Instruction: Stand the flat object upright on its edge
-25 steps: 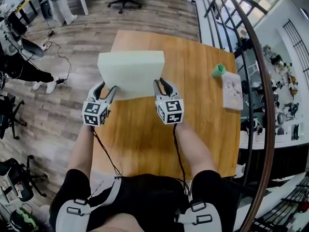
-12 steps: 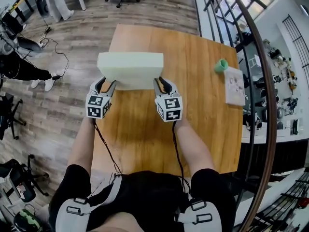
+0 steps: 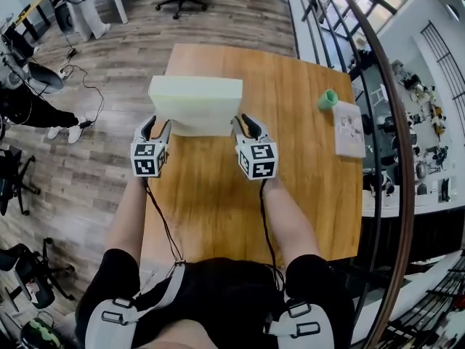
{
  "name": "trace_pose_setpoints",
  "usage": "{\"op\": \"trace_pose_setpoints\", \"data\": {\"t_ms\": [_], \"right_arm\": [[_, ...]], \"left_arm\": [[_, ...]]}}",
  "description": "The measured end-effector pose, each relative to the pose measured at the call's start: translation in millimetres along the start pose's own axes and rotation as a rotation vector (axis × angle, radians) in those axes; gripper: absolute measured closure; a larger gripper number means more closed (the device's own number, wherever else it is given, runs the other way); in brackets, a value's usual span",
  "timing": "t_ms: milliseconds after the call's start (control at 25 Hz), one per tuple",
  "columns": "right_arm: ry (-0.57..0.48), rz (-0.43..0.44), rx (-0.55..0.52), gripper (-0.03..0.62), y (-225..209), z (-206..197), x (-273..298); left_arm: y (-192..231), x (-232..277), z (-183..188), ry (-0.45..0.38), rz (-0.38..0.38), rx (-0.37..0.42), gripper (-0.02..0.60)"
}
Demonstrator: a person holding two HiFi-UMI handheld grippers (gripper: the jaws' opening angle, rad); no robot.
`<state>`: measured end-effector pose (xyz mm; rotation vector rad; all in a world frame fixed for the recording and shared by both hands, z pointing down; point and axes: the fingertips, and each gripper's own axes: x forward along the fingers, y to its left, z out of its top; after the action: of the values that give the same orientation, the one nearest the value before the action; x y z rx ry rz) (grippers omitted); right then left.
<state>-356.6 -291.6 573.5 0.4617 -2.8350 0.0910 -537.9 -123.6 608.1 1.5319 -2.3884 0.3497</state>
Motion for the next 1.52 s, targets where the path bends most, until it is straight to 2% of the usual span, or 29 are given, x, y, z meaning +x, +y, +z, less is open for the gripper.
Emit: {"op": "trace_pose_setpoints", "data": {"t_ms": [120,200,280,360,440,600,720,880,1040,1320,1520], "right_arm": [[-0.048,0.010,0.011,0.508,0.9,19.1,-14.5],[-0.087,0.023,0.005,0.510,5.9,31.8,-27.5],[-0.135,0.025,0.007,0.516,9.4,45.3,-44.7],[-0.173,0.002,0.008,0.577,10.1,57.8,-63.1],[-0.204,-0.016,0.000,0.588,10.8,69.0,-79.2],[-0.268,-0.017,0.007,0.588,15.4,95.1,-115.4],[-0.313,-0.017,0.011,0.589,14.8,107.1,-149.0],[-0.327,-0.049,0.029,0.589,1.2,95.1,-194.1],[-0.324,-0.104,-0.026,0.589,-12.6,79.9,-220.0],[-0.312,-0.124,-0.027,0.589,-32.6,72.4,-236.9],[-0.302,-0.120,-0.022,0.589,-42.9,71.0,-244.2]], "left_arm": [[3.4,-17.5,8.9,-0.034,0.022,-0.074,0.387],[2.5,-34.3,14.5,-0.052,0.052,-0.087,0.403],[-2.1,-55.9,27.1,-0.085,0.100,-0.077,0.516],[-12.0,-78.8,44.9,-0.127,0.140,-0.069,0.573],[-27.5,-99.9,62.1,-0.165,0.148,-0.078,0.577],[-64.3,-145.8,91.1,-0.245,0.121,-0.141,0.577],[-88.3,-176.9,102.8,-0.269,0.148,-0.119,0.577],[-117.9,-205.3,101.1,-0.293,0.192,-0.092,0.577],[-144.4,-207.0,90.5,-0.295,0.176,-0.126,0.577],[-188.4,-192.1,99.4,-0.280,0.134,-0.053,0.577],[-206.7,-186.6,103.6,-0.279,0.110,-0.049,0.577]]}}
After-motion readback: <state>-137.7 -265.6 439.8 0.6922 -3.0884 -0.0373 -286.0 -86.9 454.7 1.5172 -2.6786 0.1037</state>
